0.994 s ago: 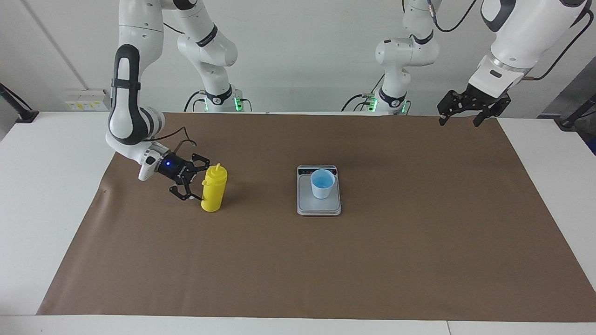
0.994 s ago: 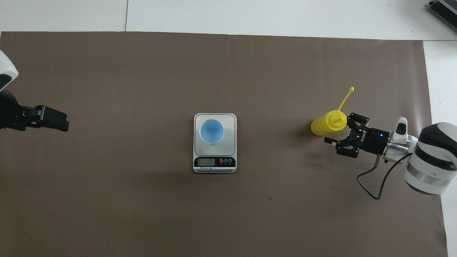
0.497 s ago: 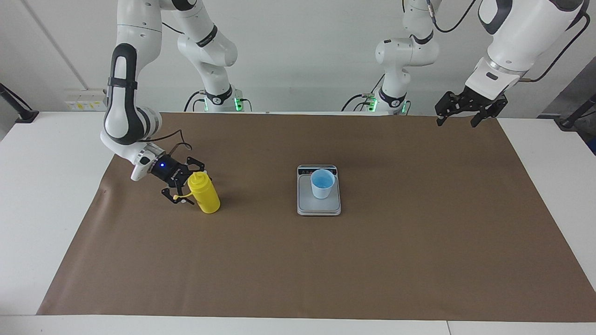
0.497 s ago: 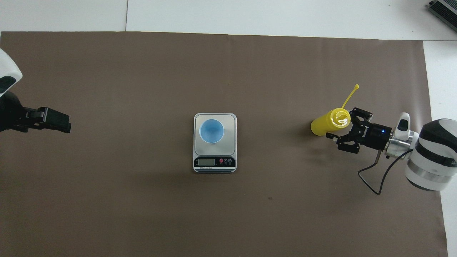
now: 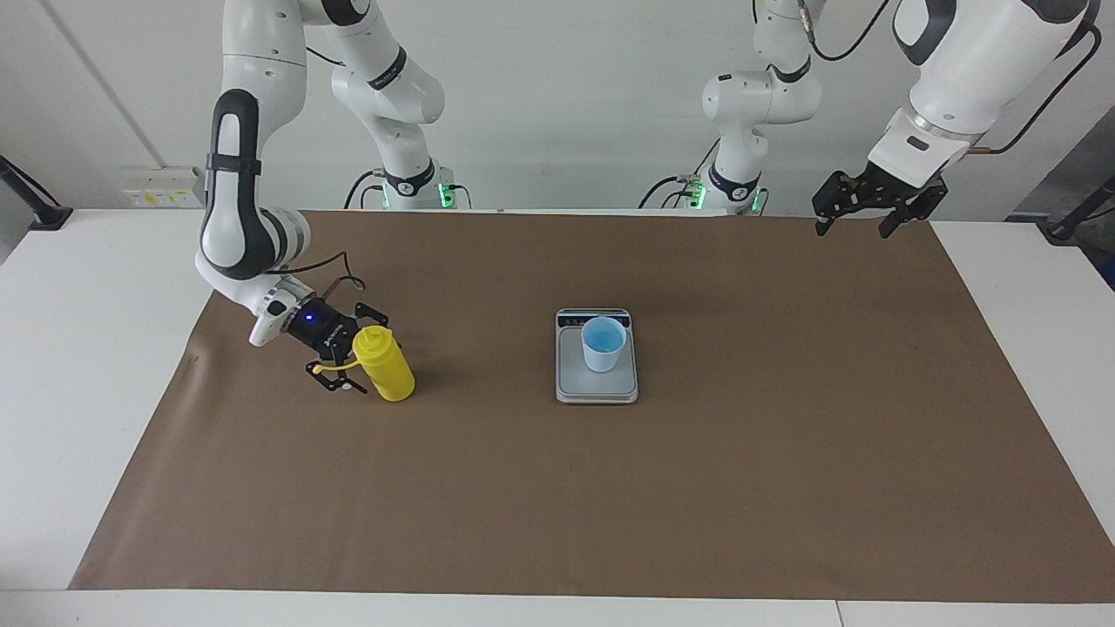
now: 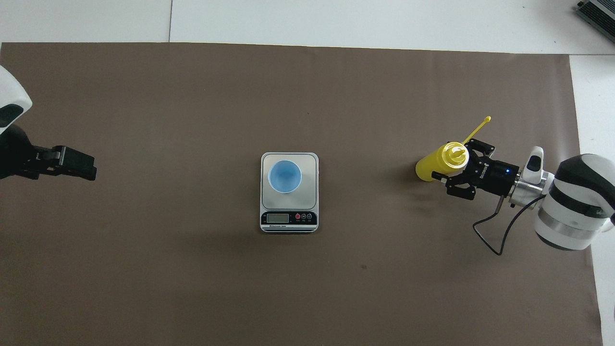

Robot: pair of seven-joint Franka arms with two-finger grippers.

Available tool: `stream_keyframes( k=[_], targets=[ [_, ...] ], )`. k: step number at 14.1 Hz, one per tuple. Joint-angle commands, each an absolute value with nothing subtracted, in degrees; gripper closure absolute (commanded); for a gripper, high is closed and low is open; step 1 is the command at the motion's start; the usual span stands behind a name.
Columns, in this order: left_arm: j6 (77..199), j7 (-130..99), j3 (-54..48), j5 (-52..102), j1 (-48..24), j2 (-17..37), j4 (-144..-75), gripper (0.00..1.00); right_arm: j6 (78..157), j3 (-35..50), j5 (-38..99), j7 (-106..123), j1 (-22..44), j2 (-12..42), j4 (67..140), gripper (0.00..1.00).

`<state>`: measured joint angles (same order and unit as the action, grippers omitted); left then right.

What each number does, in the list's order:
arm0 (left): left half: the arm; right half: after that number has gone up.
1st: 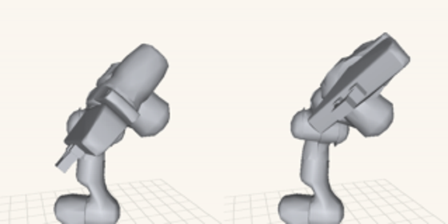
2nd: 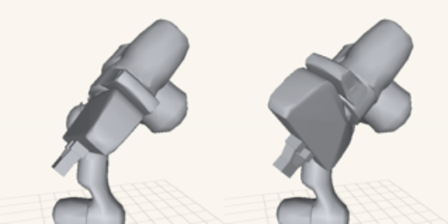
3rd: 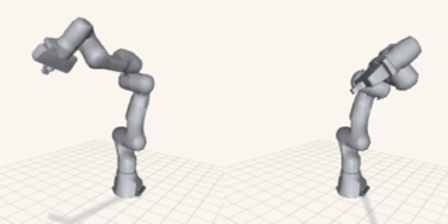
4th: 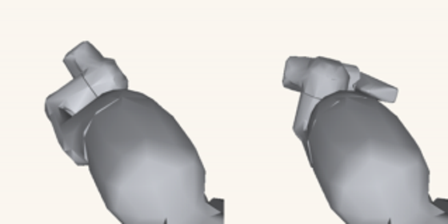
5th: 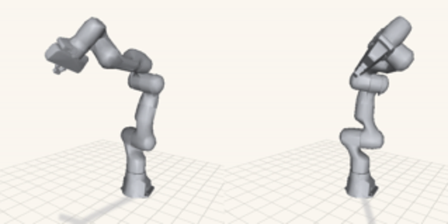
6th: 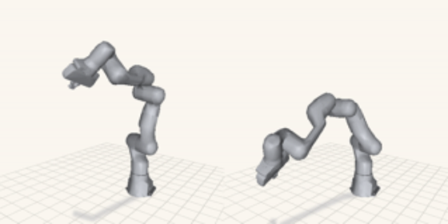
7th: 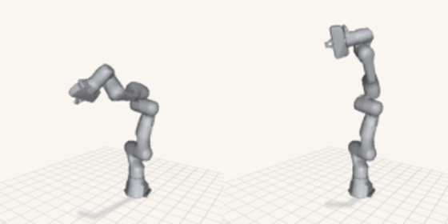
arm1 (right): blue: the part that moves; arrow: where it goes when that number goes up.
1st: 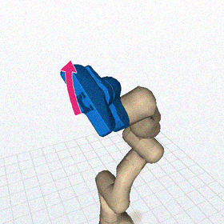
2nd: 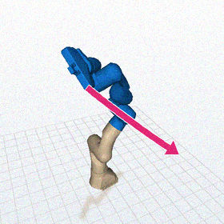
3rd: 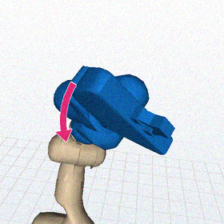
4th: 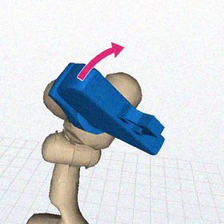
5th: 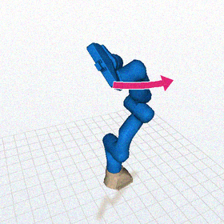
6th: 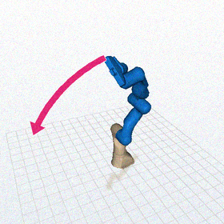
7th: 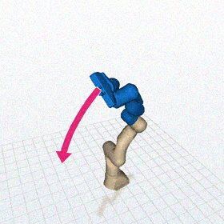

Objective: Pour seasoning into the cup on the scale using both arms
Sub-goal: 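Lift the yellow bottle with the right gripper toward the scale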

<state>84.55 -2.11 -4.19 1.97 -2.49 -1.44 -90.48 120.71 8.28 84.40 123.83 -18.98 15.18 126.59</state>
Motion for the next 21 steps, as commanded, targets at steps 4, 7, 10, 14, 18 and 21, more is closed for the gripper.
stream_keyframes(
  k=[4,7,10,14,18,21],
  targets=[
    [87.2,-2.4,-4.4,1.2,-1.9,-3.3,-92.9,0.0,121.6,8.6,87.5,125.3,-17.4,15.9,125.9,0.29],
    [88.0,-2.6,-4.4,1.2,-2.2,-3.3,-93.2,0.0,121.8,8.8,87.5,125.2,-16.4,15.6,125.2,0.9],
    [87.8,-2.6,-4.4,1.2,-2.5,-3.3,-93.2,0.0,125.5,8.9,87.2,123.1,-13.7,12.6,124.1,1.0],
    [87.8,-2.3,-4.4,1.2,-2.3,-3.3,-93.0,0.0,133.8,8.9,83.0,117.3,-8.4,7.7,123.9,1.0],
    [87.7,-2.4,-4.3,1.2,-1.9,-3.3,-93.1,0.0,144.5,8.9,78.2,110.1,-2.2,6.8,123.1,1.0],
    [87.5,-2.5,-4.3,1.2,-1.8,-3.3,-93.1,0.0,157.7,9.1,76.1,105.4,4.5,7.6,122.7,1.0]
  ],
)
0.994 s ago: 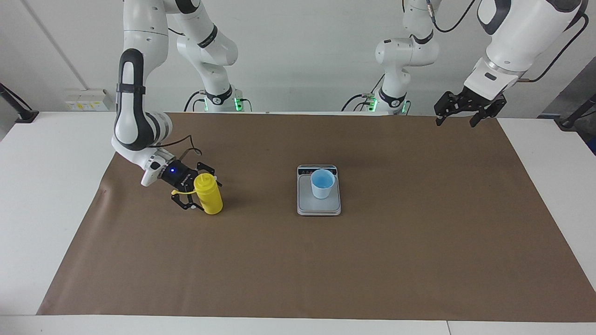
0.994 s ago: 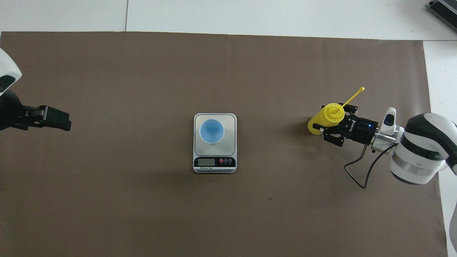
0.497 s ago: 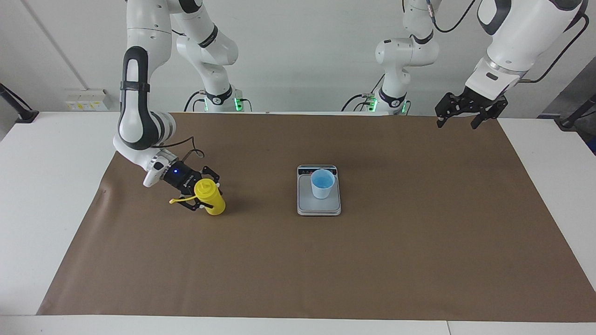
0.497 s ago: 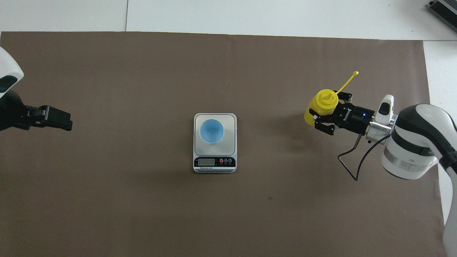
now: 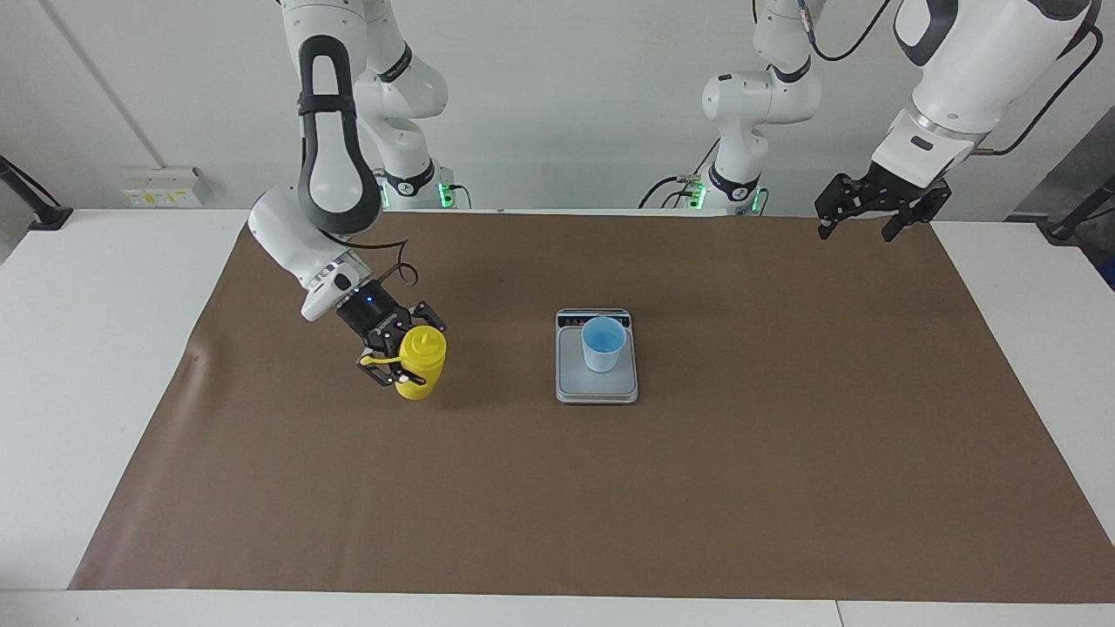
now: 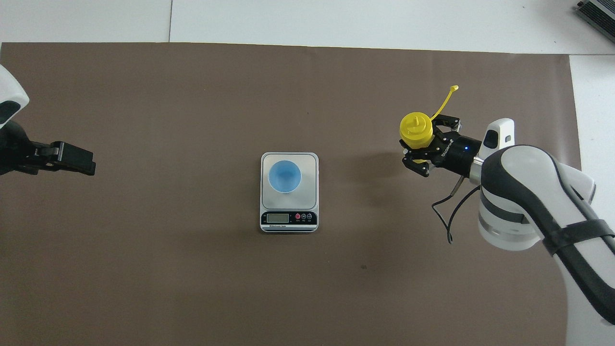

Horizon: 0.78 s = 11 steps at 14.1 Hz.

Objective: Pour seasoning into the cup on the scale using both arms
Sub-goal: 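Lift the yellow bottle with the right gripper toward the scale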

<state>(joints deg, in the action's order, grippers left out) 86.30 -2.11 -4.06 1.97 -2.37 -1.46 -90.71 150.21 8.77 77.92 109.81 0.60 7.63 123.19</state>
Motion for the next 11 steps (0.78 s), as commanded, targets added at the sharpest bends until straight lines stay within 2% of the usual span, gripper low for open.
stream_keyframes(
  k=[1,4,6,11],
  targets=[
    [87.5,-2.5,-4.3,1.2,-1.8,-3.3,-93.0,0.0,161.9,9.0,76.1,103.1,7.2,8.3,122.3,1.0],
    [87.5,-2.5,-4.3,1.2,-1.8,-3.3,-93.0,0.0,168.9,8.9,76.0,101.4,12.4,9.5,121.8,1.0],
    [87.5,-2.5,-4.3,1.2,-1.8,-3.3,-93.0,0.0,168.9,8.7,72.9,101.4,12.7,9.7,121.6,1.0],
    [87.5,-2.5,-4.3,1.2,-1.8,-3.3,-93.1,0.0,165.1,8.4,52.9,101.3,11.1,10.0,120.0,1.0]
  ],
)
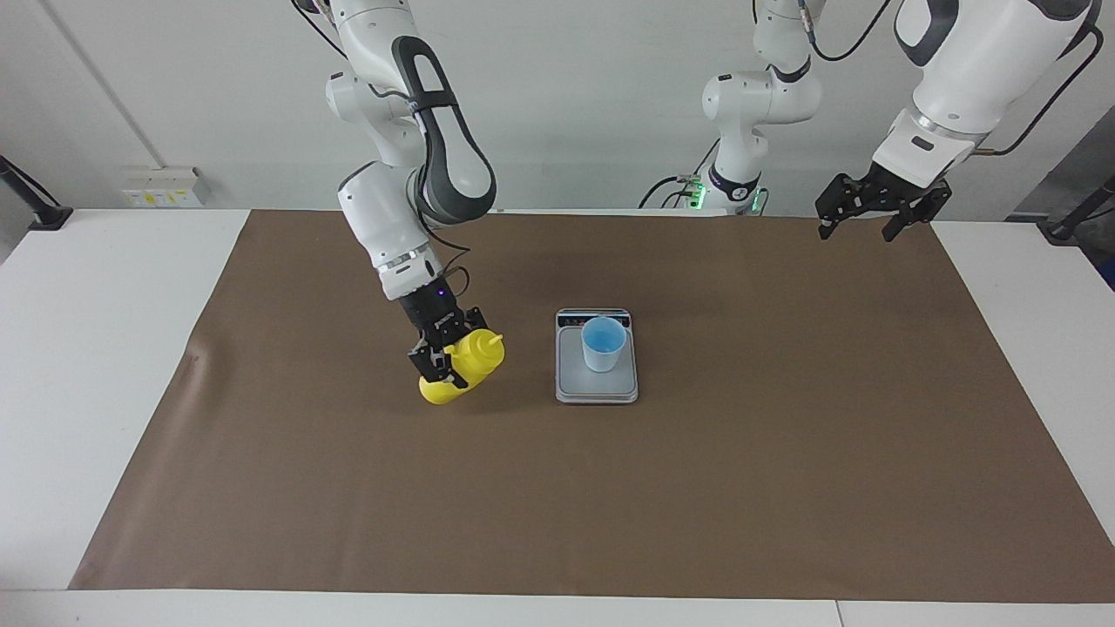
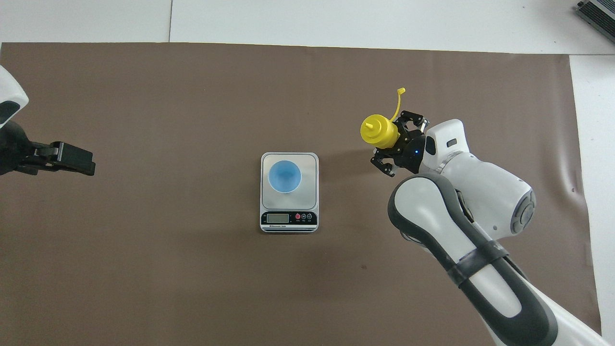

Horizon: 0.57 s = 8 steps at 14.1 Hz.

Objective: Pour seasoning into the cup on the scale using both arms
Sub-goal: 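Lift the yellow bottle with the right gripper toward the scale, then tilt the yellow bottle nozzle down over the blue cup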

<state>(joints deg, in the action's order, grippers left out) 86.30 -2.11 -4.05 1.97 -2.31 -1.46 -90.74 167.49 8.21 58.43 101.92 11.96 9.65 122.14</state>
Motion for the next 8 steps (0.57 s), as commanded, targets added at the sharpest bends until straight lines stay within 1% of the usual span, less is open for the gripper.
stream_keyframes(
  k=[1,6,8],
  targets=[
    [87.5,-2.5,-4.3,1.2,-1.8,-3.3,-93.1,0.0,164.4,8.4,49.7,101.0,11.2,10.0,119.5,1.0],
    [87.5,-2.5,-4.3,1.2,-1.8,-3.3,-93.0,0.0,163.7,8.3,44.8,100.5,11.3,10.3,118.5,1.0],
    [87.5,-2.5,-4.3,1.2,-1.8,-3.3,-93.0,0.0,160.6,8.2,41.5,98.4,11.0,10.6,116.9,1.0]
  ],
)
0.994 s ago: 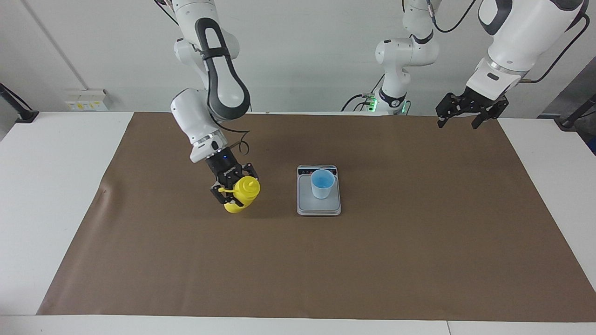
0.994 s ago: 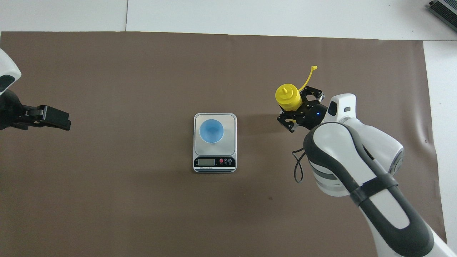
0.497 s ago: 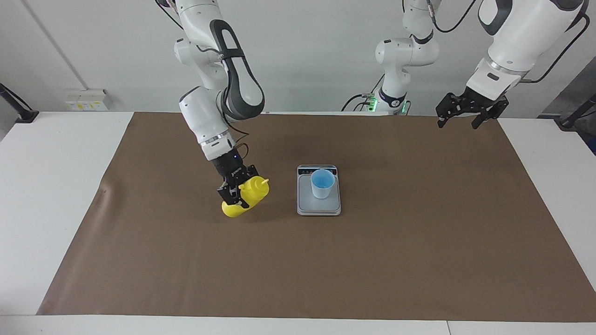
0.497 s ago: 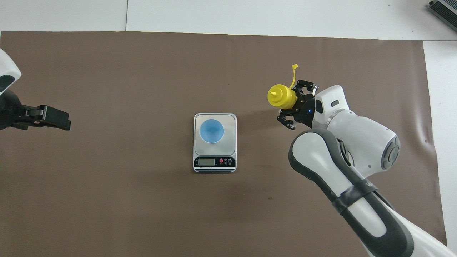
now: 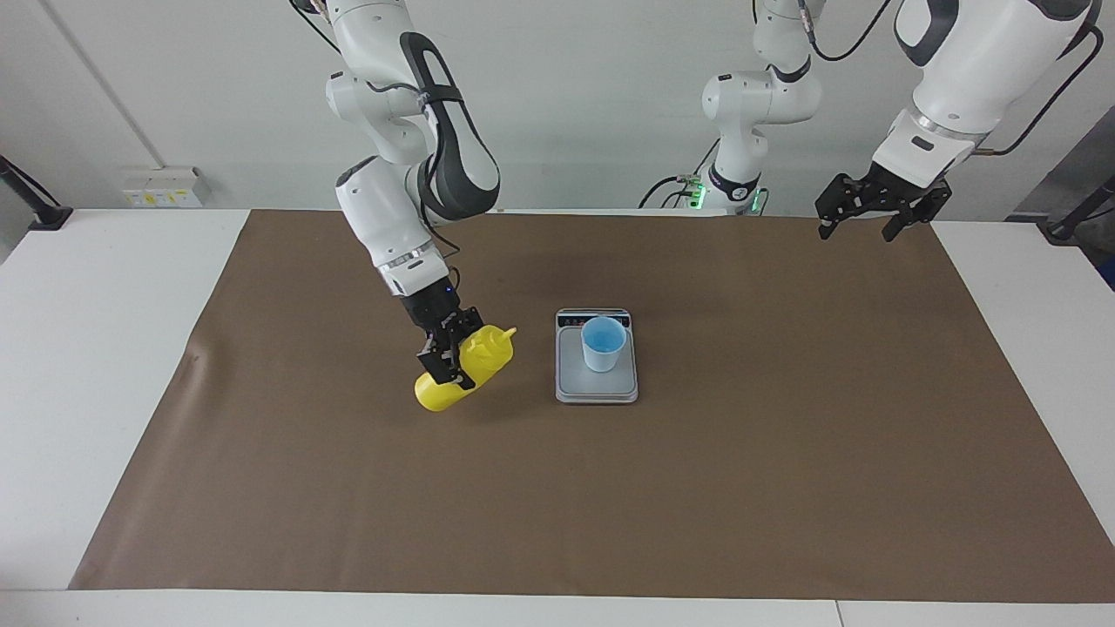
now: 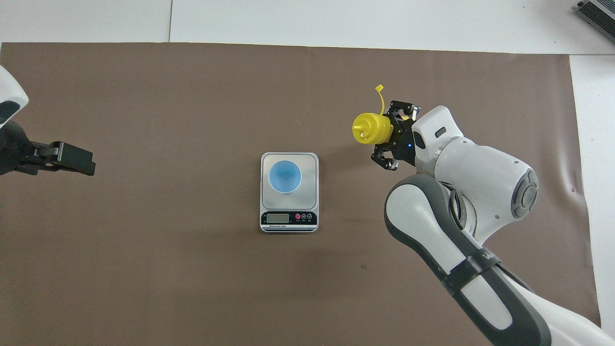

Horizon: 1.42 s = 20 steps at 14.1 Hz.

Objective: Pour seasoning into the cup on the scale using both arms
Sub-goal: 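Tilt the yellow bottle nozzle down over the blue cup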

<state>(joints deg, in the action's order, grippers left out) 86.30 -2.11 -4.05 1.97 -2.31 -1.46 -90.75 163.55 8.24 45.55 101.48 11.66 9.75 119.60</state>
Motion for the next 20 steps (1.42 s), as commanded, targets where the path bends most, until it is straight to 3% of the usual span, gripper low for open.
stream_keyframes(
  k=[1,4,7,11,15,20],
  targets=[
    [87.5,-2.5,-4.3,1.2,-1.8,-3.3,-93.1,0.0,159.4,8.2,38.4,96.9,10.2,10.9,115.9,1.0],
    [87.5,-2.5,-4.3,1.2,-1.8,-3.3,-93.1,0.0,153.1,8.2,26.3,87.8,9.7,11.0,112.7,1.0],
    [87.5,-2.5,-4.3,1.2,-1.8,-3.3,-93.1,0.0,152.0,8.3,3.6,68.0,9.8,11.9,110.9,1.0],
    [87.5,-2.5,-4.3,1.2,-1.8,-3.3,-93.1,0.0,143.9,8.6,-18.1,50.0,13.9,11.6,108.9,1.0],
    [87.5,-2.5,-4.3,1.2,-1.8,-3.3,-93.1,0.0,140.9,8.6,-22.2,47.2,16.7,11.7,108.1,1.0],
    [87.5,-2.5,-4.3,1.2,-1.8,-3.3,-93.1,0.0,138.3,8.9,-38.5,42.5,20.1,11.9,107.8,1.0]
  ],
)
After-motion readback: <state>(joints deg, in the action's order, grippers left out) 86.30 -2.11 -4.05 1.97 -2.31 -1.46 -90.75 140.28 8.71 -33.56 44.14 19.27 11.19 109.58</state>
